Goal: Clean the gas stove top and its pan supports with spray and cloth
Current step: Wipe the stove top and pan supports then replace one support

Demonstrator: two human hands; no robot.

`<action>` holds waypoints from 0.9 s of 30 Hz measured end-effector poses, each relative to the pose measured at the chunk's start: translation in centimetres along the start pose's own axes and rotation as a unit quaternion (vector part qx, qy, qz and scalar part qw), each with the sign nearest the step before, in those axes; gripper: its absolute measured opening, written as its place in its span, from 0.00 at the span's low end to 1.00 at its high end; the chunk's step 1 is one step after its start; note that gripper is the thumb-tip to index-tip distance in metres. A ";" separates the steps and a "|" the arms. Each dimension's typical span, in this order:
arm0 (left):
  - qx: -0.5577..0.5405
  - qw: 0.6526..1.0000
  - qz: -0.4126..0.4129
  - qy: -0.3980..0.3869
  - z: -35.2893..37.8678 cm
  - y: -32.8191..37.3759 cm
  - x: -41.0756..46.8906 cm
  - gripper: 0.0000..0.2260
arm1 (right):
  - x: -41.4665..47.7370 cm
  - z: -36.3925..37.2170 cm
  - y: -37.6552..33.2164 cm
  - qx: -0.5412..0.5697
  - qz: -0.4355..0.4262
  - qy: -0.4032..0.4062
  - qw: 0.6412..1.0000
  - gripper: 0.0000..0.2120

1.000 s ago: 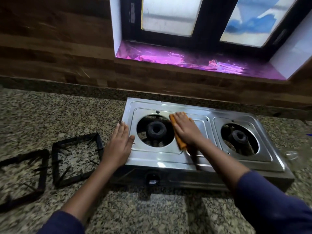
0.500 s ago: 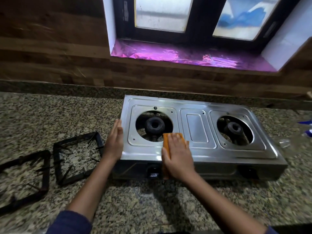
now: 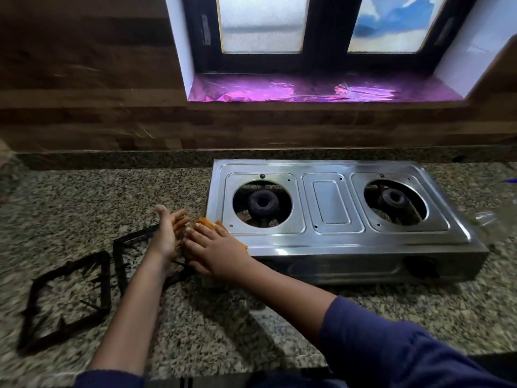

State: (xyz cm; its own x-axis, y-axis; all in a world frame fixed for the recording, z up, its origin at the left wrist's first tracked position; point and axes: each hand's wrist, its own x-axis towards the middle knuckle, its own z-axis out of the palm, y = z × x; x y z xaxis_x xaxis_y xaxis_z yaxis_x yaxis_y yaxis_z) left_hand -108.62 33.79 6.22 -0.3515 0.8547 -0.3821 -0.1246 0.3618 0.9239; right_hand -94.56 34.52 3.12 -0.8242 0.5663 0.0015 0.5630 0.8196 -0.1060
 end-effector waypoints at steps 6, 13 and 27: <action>0.218 0.968 0.121 -0.008 2.9 -0.7 -0.2 0.44 | -4.6 -0.1 2.8 0.013 -0.098 0.022 0.995 0.26; 0.514 0.808 0.284 0.033 5.7 -5.3 -1.5 0.29 | -16.9 -0.9 10.4 0.109 0.166 0.147 0.969 0.25; 0.495 0.805 0.326 -0.027 17.4 -5.4 -7.6 0.36 | -26.9 -0.3 15.3 0.073 0.399 0.224 0.886 0.25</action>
State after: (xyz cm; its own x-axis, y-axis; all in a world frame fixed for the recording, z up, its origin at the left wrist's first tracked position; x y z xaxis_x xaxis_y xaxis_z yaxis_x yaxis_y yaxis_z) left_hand -89.15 31.77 3.75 0.0023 0.9884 0.1522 0.8803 -0.0742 0.4686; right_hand -63.74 31.83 1.75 -0.0408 0.9651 0.2586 0.9145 0.1403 -0.3795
